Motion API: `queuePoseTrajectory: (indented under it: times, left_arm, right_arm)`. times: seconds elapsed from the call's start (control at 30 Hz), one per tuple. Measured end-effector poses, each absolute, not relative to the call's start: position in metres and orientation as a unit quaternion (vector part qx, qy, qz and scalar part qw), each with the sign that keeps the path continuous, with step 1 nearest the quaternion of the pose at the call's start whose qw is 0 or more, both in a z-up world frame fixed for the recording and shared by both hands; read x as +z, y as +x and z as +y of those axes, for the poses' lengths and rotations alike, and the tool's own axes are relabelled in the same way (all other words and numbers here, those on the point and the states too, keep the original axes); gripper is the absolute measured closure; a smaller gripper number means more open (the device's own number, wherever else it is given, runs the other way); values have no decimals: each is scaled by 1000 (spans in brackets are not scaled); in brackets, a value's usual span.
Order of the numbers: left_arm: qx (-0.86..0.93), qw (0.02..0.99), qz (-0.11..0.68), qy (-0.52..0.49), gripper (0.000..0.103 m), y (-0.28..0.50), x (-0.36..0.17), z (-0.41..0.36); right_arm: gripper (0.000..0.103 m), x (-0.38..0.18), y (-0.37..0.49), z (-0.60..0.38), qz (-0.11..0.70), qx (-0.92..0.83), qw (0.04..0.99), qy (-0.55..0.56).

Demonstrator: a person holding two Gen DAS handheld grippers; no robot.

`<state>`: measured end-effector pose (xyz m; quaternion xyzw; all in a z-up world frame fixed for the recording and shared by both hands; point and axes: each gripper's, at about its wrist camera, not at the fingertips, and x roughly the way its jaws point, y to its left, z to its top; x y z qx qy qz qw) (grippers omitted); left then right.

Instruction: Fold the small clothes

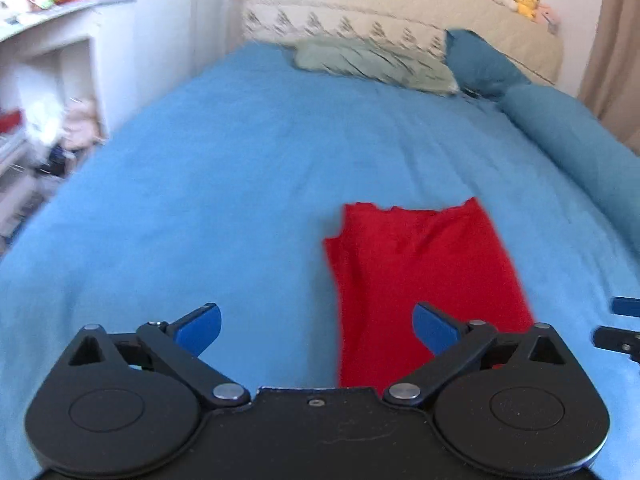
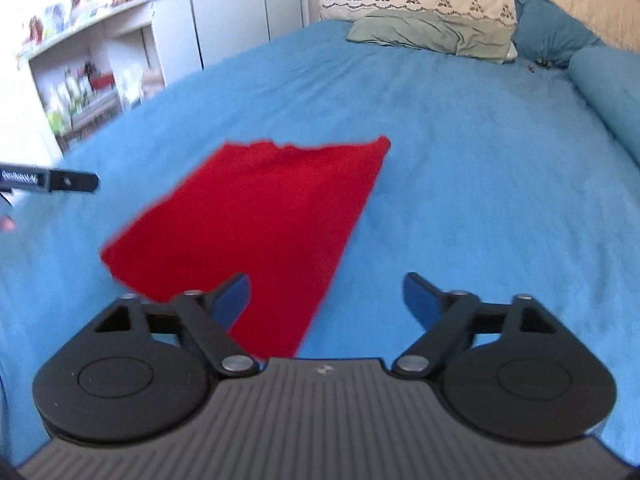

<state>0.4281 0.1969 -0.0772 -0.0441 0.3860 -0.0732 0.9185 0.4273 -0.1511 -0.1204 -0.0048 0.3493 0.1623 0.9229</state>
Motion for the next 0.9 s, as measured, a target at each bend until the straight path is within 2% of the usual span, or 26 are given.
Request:
queuePoseTrajectory:
  times: [0.23,0.37,0.47,0.5,0.53,0.6,0.63,0.67,0.73,0.77,0.87,0.9]
  left_arm:
    - [-143,863,458,-157,1,490,-109,200]
    - [-145,845,476,-194,12,506,-137,198]
    - [-145,840,482,-202,16,512,-154,194]
    - [-143,841,483,-197,19,513,-158,192]
    - [-142,843,481,-192,26,513,-160,190]
    - [-143,848,474,-187,30,516,-161,188]
    - [-147,849,472,-189,39,517,-162,187]
    - [-155,845,474,-193,54,517,-163,186]
    - [-161,840,479,-198,61,518,-164,185]
    - [-159,842,478,-194,68,517,-163,183]
    - [-153,851,467,-185,76,512,-153,177]
    - [-152,856,462,-178,77,508,-148,174]
  right_arm:
    - [0,-130,493,-158,404,174,892,106]
    - [0,-158,517,-158,430,173,872,154]
    - [2,-181,526,-159,440,164,864,184]
    - [5,-188,528,-159,441,160,862,191]
    - [12,-194,530,-160,442,159,860,197]
    - [17,-204,531,-163,438,162,857,219]
    - [19,-206,532,-163,432,163,858,227]
    - [24,-208,533,-163,426,166,858,232]
    - [30,-210,537,-159,429,166,857,234]
    - [40,-210,537,-157,429,166,859,226]
    - [57,-201,536,-154,423,165,865,211]
    - [59,-196,534,-154,417,165,869,210]
